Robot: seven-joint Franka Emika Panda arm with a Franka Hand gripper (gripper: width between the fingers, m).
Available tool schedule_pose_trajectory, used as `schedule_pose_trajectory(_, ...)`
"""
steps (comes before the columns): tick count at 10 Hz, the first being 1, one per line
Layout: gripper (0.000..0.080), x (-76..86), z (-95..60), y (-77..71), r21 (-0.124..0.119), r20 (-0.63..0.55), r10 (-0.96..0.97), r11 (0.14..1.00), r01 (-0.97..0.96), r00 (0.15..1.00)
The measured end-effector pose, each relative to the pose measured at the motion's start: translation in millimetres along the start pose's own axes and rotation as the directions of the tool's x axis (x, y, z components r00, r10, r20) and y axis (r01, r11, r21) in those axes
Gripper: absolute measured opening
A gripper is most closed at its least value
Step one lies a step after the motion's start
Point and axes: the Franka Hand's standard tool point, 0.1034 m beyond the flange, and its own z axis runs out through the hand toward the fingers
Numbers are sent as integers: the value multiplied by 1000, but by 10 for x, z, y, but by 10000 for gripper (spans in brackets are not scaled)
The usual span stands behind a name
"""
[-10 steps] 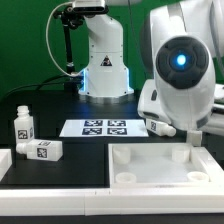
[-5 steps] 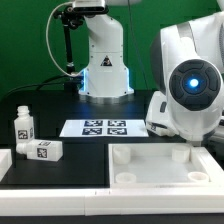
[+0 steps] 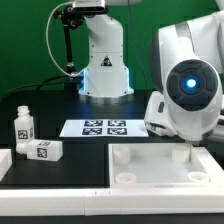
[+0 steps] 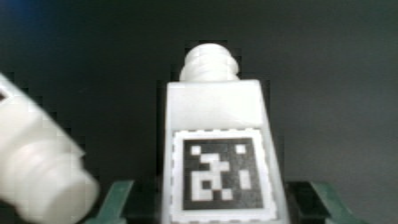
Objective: Assemble one leg
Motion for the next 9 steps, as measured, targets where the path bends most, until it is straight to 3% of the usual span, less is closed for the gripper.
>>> schedule_pose_trajectory(2, 284, -97, -626, 235, 72, 33, -53, 996, 50, 998)
schedule_pose_trajectory(4, 284, 7, -1112, 413, 138, -19, -84, 987, 86, 996)
schedule_pose_trajectory(5, 284, 36, -1246, 459, 153, -37, -81, 984, 86, 996)
schedule_pose_trajectory(7, 284, 118, -1306, 385, 165, -132, -71, 982, 93, 989)
schedule_pose_trajectory(9, 284, 97, -1400, 330, 175, -249, -58, 979, 104, 967)
